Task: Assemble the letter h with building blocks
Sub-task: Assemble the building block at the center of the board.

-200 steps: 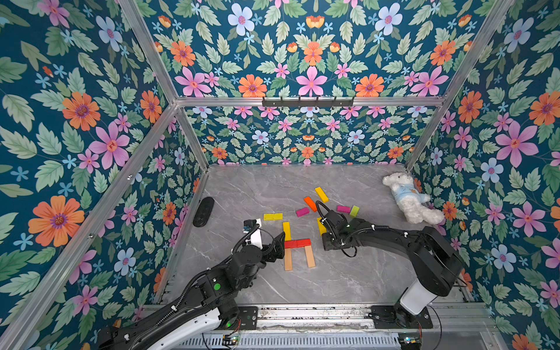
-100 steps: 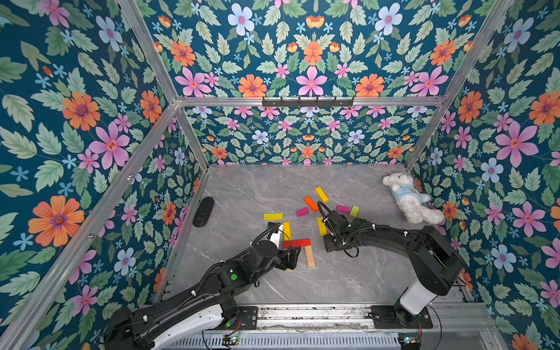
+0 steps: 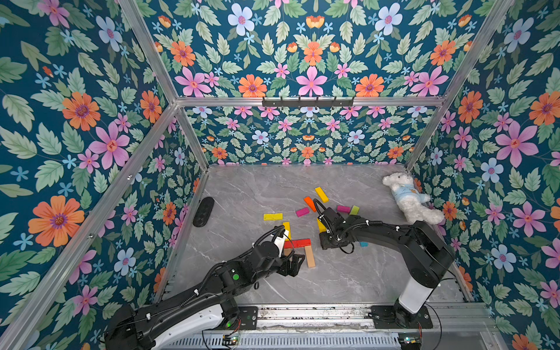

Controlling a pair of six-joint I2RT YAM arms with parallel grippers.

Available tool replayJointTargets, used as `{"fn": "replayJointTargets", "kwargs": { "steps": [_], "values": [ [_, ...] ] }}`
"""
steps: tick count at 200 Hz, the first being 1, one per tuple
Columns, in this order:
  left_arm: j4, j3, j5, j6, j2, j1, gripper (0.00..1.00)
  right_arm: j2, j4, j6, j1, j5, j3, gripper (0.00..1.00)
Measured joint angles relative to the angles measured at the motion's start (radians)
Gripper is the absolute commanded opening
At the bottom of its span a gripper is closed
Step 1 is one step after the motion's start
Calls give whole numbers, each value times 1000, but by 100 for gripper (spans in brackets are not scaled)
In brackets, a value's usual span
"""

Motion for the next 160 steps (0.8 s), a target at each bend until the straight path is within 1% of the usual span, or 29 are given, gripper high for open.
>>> {"fn": "replayJointTargets", "kwargs": {
  "steps": [160],
  "values": [
    [-1,0,0,1,9,1,99,63,-28,-3,-6,52,73,59]
  ]
}}
